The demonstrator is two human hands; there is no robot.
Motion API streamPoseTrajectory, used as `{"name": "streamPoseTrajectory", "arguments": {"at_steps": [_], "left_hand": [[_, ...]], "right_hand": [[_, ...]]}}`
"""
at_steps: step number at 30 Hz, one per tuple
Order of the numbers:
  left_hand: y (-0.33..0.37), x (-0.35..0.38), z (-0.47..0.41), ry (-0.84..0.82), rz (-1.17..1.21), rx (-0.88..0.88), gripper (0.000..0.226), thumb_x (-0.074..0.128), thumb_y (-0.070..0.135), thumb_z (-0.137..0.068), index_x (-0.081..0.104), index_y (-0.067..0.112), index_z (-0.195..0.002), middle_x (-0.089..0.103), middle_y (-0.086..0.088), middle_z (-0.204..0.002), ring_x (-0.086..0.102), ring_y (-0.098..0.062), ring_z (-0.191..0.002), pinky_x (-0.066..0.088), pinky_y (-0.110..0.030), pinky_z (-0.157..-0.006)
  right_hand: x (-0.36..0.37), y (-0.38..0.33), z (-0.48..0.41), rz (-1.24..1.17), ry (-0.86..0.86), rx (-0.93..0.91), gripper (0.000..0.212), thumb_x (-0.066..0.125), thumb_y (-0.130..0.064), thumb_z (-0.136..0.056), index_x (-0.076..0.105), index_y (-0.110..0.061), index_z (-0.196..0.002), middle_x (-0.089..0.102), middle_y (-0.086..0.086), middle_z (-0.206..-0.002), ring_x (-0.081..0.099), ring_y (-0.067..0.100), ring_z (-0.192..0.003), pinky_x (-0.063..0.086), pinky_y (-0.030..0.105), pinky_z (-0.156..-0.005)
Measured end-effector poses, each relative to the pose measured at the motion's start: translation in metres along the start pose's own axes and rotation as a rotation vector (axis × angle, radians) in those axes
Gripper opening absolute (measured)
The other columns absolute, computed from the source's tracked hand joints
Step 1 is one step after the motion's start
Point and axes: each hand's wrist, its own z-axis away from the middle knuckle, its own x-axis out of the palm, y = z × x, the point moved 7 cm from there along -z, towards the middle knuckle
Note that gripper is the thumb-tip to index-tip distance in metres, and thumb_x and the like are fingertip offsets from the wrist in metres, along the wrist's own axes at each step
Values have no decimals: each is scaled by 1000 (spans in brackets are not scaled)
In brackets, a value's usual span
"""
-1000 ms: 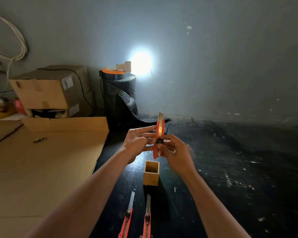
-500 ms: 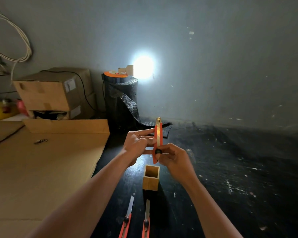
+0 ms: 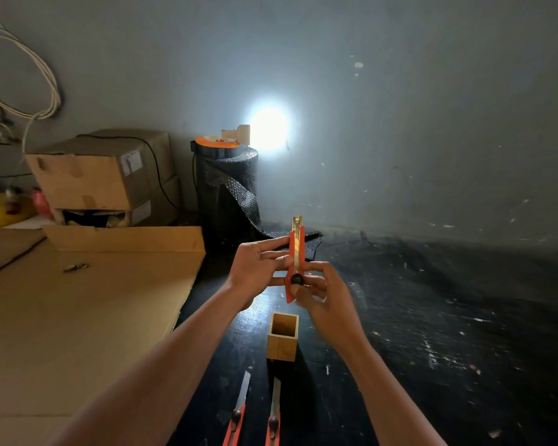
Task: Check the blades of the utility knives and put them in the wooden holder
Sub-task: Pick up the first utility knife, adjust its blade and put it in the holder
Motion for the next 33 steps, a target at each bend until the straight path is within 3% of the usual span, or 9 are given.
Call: {"name": "streamPoseTrajectory", "arguments": {"at_steps": [3, 8, 14, 18, 21, 24, 27, 30, 33], "left_hand": [[0, -1, -1, -3, 4, 2, 40, 66, -7, -92, 67, 7, -130, 77, 2, -97, 79, -9, -74, 60, -22, -56], [-3, -3, -3, 2, 8, 12, 43, 68, -6, -91, 66, 8, -132, 77, -10, -109, 80, -16, -83, 62, -27, -62], [-1, 2, -1, 6, 13, 12, 42, 66, -9, -91, 66, 5, -131, 78, 1, -95, 79, -8, -72, 59, -21, -54], [1, 6, 0, 6, 30, 16, 41, 62, -12, -93, 65, 3, -130, 78, 7, -89, 79, -8, -70, 58, -20, -52], [3, 6, -1, 8, 28, 31, 42, 63, -11, -92, 66, 5, -131, 79, 9, -86, 79, -8, -71, 58, -20, -53], [4, 7, 0, -5, 35, 40, 42, 62, -12, -92, 65, 6, -131, 80, 14, -80, 79, -8, -71, 58, -20, -53], [4, 8, -2, 5, 47, 47, 40, 61, -11, -94, 64, 3, -132, 79, 7, -90, 79, -8, -74, 58, -20, -54], [7, 7, -3, 22, 10, 68, 42, 66, -8, -91, 64, 3, -132, 76, 5, -95, 78, -3, -71, 58, -18, -54], [8, 9, -3, 10, 6, 70, 43, 67, -10, -90, 65, 3, -131, 78, 13, -87, 78, -3, -70, 58, -18, -53]], "right_hand": [[-1, 0, -2, -31, 19, 18, 27, 70, -29, -89, 56, -27, -111, 67, -16, -105, 67, 0, -87, 53, 14, -69], [2, 1, -3, 20, -20, -21, 23, 65, -21, -94, 64, -28, -116, 72, -6, -115, 69, 13, -103, 59, 30, -88], [0, 2, -5, 56, -14, 19, 23, 68, -26, -91, 60, -25, -113, 69, -13, -106, 68, 7, -94, 59, 32, -88], [-3, -6, -4, 66, 9, 9, 37, 72, -34, -87, 55, -28, -119, 63, -17, -108, 63, 4, -94, 52, 33, -88], [-4, -8, -5, 115, -23, -22, 26, 68, -26, -92, 56, -36, -113, 62, -20, -106, 62, 2, -94, 52, 35, -94], [-7, -5, -7, 115, -3, -19, 22, 71, -31, -88, 56, -31, -104, 62, -27, -94, 62, -6, -83, 54, 28, -85], [-9, -6, -7, 106, -1, -35, 29, 73, -34, -87, 54, -37, -108, 62, -28, -99, 63, -5, -86, 50, 19, -81], [-7, -9, -8, 170, -43, -77, 26, 68, -25, -91, 57, -39, -110, 60, -29, -102, 62, 0, -94, 51, 30, -93], [-7, -7, -11, 145, -25, -43, 22, 70, -30, -88, 58, -31, -107, 63, -22, -102, 64, 2, -90, 53, 32, -91]]}}
